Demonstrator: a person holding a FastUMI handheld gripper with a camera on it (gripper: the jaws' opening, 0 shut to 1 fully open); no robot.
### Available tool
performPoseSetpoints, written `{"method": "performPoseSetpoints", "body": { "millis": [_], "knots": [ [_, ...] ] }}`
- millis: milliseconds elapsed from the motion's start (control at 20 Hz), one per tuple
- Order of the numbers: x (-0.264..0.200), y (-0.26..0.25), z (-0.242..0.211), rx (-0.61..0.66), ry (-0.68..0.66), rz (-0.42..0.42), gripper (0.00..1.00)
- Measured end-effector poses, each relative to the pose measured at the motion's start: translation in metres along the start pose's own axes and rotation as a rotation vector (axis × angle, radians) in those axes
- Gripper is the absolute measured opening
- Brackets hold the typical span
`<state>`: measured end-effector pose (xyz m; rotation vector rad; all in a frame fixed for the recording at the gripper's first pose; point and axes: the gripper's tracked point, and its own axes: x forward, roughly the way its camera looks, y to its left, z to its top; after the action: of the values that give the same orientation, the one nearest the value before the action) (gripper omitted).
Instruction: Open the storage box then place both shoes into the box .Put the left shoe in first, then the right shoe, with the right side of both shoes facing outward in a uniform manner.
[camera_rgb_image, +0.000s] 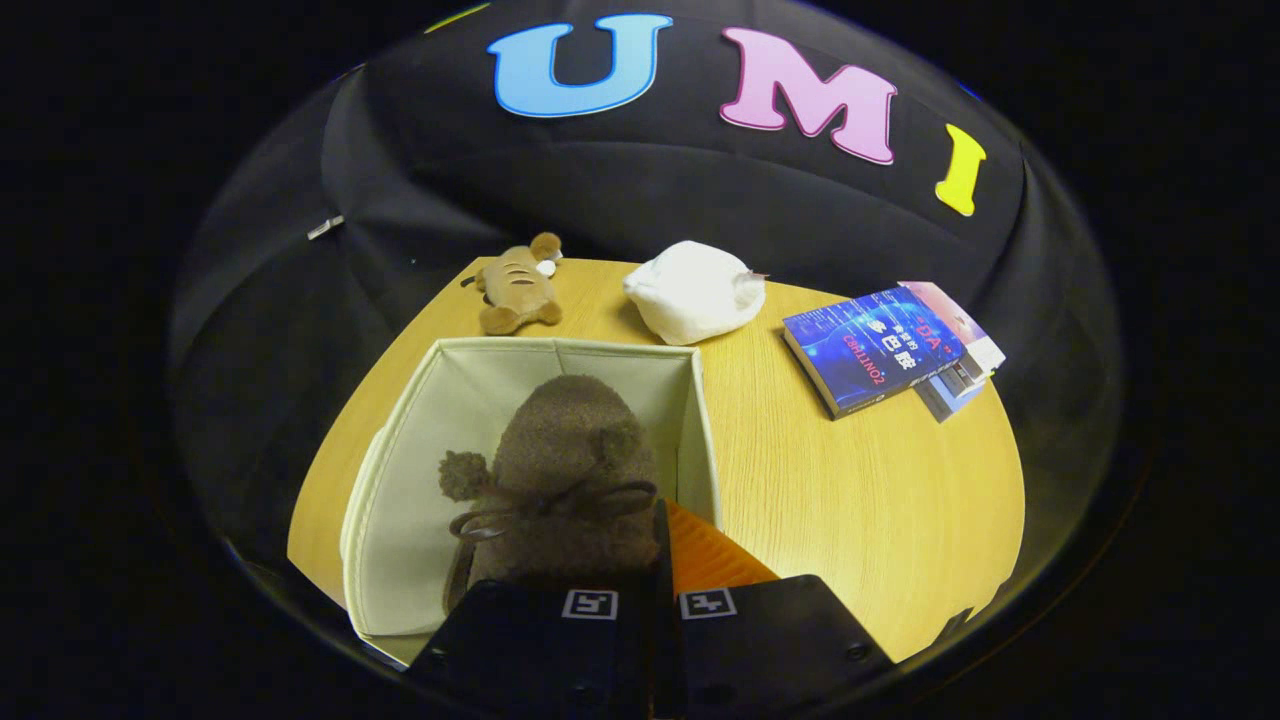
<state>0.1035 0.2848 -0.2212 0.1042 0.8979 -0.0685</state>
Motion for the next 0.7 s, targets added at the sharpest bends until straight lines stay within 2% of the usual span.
{"method": "performPoseSetpoints", "body": {
  "millis": [100,150,300,450,550,700],
  "knots": [
    [0.0,0.006,-0.006,-0.005,0.013,0.013,0.16],
    [0.001,0.006,-0.008,-0.009,0.02,0.013,0.26],
    [-0.005,0.012,-0.01,-0.014,0.015,0.033,0.31],
    [-0.008,0.018,-0.001,-0.036,-0.014,0.05,0.67],
    [-0.011,0.02,0.001,-0.048,-0.032,0.059,0.82],
    [-0.017,0.021,0.004,-0.064,-0.057,0.067,0.94]
  ]
}}
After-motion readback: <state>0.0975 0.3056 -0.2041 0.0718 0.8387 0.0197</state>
